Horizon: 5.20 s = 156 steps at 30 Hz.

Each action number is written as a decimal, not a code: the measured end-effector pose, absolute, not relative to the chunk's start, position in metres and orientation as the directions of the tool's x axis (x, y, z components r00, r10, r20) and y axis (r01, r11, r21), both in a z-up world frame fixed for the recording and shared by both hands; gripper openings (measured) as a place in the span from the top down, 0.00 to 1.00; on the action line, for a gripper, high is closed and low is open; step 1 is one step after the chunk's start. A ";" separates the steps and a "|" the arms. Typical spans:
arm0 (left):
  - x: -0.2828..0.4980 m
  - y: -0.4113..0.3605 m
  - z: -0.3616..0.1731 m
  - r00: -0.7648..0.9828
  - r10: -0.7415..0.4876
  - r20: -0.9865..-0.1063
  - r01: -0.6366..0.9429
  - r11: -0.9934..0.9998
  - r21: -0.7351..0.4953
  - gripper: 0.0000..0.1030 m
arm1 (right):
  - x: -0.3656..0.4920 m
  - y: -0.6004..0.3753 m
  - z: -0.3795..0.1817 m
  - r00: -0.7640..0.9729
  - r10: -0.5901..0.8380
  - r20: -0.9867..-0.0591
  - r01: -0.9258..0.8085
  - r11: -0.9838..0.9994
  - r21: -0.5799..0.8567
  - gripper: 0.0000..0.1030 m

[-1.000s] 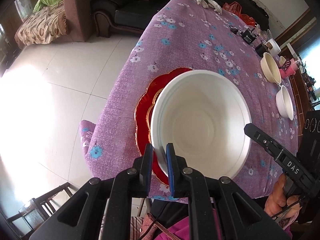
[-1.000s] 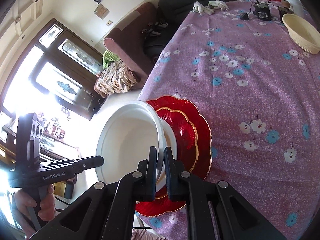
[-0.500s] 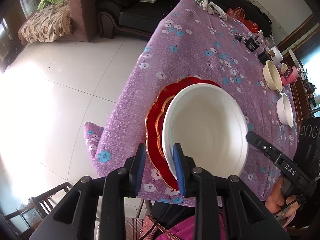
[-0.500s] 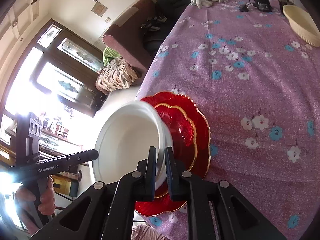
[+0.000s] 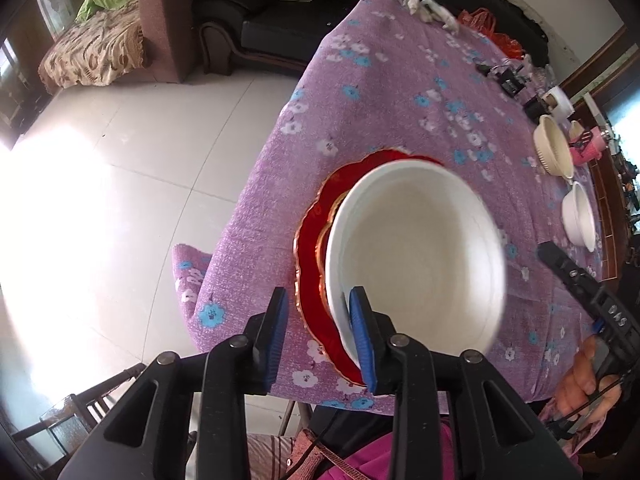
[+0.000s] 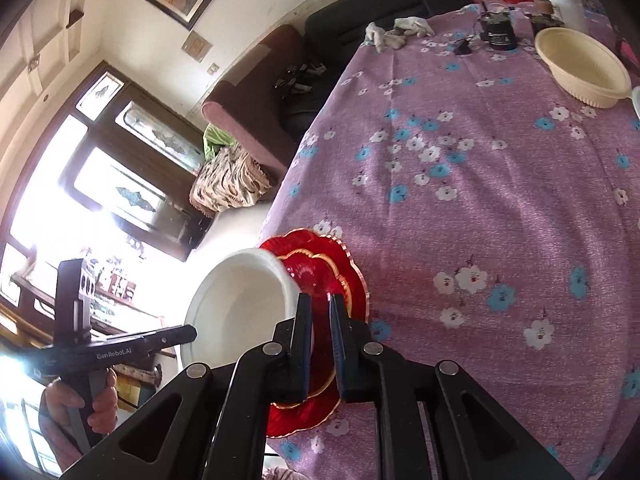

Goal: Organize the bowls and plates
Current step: 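Lower the large white bowl onto the bowl in the red plate stack, then settle the large white bowl into the stack and open the left gripper, then move the left gripper to the beige bowl and grasp its rim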

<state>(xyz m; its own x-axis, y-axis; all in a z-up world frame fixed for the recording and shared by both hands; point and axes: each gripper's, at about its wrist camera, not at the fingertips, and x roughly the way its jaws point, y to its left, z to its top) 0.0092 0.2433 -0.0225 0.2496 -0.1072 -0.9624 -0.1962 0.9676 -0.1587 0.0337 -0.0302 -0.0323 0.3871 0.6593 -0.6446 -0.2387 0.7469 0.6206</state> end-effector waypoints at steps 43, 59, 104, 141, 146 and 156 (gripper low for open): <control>-0.004 0.235 0.015 0.369 0.047 -0.928 -0.182 0.983 -0.022 0.43 | 0.024 -0.069 -0.025 0.452 0.630 -0.632 -0.199 0.762 0.617 0.89; 0.001 0.235 0.004 0.368 0.187 -0.911 -0.193 0.974 0.122 0.43 | 0.029 -0.061 -0.036 0.427 0.633 -0.645 -0.196 0.761 0.618 0.89; 0.055 -0.003 0.133 0.549 -0.340 -0.764 0.143 0.938 -0.314 0.23 | 0.066 -0.307 0.048 0.708 0.458 -0.538 -0.014 0.771 0.637 0.89; 0.305 -0.116 -0.051 0.447 -0.423 -0.789 -0.123 0.844 -0.522 0.20 | 0.268 -0.398 -0.065 0.511 0.534 -0.674 0.126 0.729 0.673 0.79; 0.313 -0.121 -0.070 0.388 -0.517 -0.763 -0.112 0.795 -0.596 0.20 | 0.269 -0.397 -0.066 0.510 0.529 -0.678 0.132 0.731 0.670 0.79; 0.314 -0.123 -0.064 0.415 -0.491 -0.766 -0.076 0.820 -0.568 0.37 | 0.275 -0.387 -0.077 0.488 0.538 -0.687 0.135 0.731 0.669 0.79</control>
<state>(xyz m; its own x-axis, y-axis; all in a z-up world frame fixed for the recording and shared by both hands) 0.3143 -0.1233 -0.0642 0.4153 -0.4913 -0.7656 -0.0764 0.8198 -0.5676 0.2746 -0.3875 -0.0766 0.4876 0.5385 -0.6873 0.1347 0.7314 0.6686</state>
